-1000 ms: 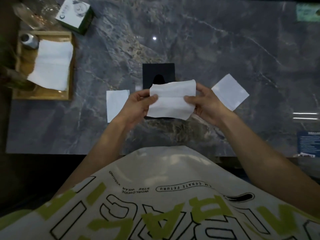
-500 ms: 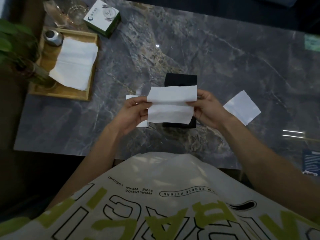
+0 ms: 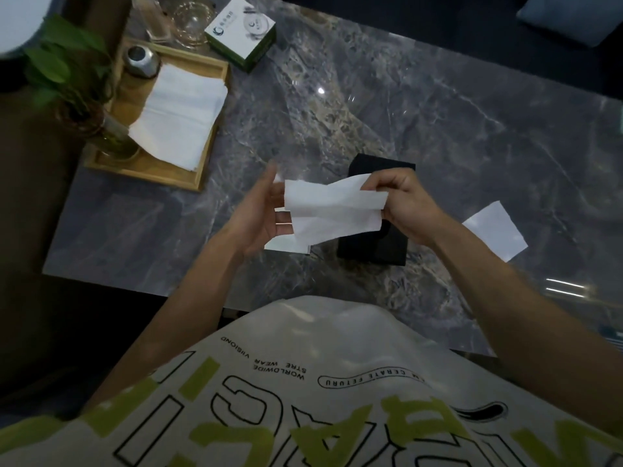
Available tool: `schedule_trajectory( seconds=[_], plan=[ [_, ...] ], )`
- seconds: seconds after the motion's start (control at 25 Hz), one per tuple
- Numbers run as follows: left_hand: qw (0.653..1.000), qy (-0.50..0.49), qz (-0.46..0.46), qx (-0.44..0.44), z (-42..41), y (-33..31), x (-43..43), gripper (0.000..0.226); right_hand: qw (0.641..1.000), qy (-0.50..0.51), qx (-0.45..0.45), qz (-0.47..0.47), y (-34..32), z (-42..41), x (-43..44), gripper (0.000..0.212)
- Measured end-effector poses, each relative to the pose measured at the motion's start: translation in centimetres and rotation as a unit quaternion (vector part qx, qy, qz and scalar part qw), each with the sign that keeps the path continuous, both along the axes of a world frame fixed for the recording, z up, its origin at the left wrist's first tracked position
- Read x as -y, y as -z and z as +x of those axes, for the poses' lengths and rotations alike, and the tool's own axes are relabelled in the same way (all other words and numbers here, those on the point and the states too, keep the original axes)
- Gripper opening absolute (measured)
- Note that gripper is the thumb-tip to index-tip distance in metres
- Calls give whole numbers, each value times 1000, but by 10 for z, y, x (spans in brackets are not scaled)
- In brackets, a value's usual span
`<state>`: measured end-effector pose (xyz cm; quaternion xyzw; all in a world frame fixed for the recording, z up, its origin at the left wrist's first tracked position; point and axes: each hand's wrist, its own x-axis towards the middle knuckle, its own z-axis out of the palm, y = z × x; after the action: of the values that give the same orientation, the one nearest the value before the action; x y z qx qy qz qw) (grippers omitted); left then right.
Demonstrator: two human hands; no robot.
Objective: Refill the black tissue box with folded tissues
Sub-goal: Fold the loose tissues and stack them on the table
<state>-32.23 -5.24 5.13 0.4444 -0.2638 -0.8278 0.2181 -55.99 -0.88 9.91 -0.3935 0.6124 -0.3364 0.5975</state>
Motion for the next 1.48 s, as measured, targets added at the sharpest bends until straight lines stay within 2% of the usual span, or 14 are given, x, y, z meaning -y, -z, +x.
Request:
schedule_trajectory(
  seconds=[0.04, 0.12, 0.24, 0.32, 0.44, 0.56, 0.72, 0.96, 1.04, 1.12, 1.24, 1.32, 1.48],
  plan=[
    [1000, -1, -15, 18, -2, 1, 1, 55, 1000, -13, -21, -10, 0, 2, 3, 62],
    [997, 6, -65, 48, -4, 3, 2, 38, 998, -36, -43, -23, 1, 5, 8, 63],
    [991, 33, -117, 53, -4, 3, 2, 20, 998, -41, -47, -27, 3, 7, 10, 61],
    [992, 36, -114, 52, -3, 2, 1, 17, 1000, -8, -17, -18, 4, 10, 10, 54],
    [991, -3, -112, 73, -1, 4, -3, 18, 993, 77, 81, 49, 8, 16, 10, 23],
    [988, -58, -110, 87, 3, 9, -9, 20, 979, 78, 132, 134, 17, 19, 6, 30],
    [987, -83, -100, 99, 9, 21, -20, 24, 987, 41, 62, 144, 28, 29, 1, 47],
    [986, -48, -98, 126, 29, 35, -25, 11, 987, -40, -7, 153, 36, 38, 9, 40],
    [983, -44, -103, 143, 32, 40, -24, 8, 990, -26, -9, 140, 39, 43, 11, 40],
    [978, -45, -114, 169, 33, 44, -24, 6, 989, 26, 40, 138, 44, 49, 12, 37],
    [968, -92, -101, 213, 31, 51, -25, 7, 974, 71, 106, 185, 55, 57, 9, 39],
    [959, -121, -76, 243, 26, 55, -28, 11, 971, 64, 84, 216, 63, 64, 5, 32],
    [942, -107, -72, 310, 23, 67, -33, 8, 972, 67, -31, 222, 82, 79, 5, 19]
  ],
)
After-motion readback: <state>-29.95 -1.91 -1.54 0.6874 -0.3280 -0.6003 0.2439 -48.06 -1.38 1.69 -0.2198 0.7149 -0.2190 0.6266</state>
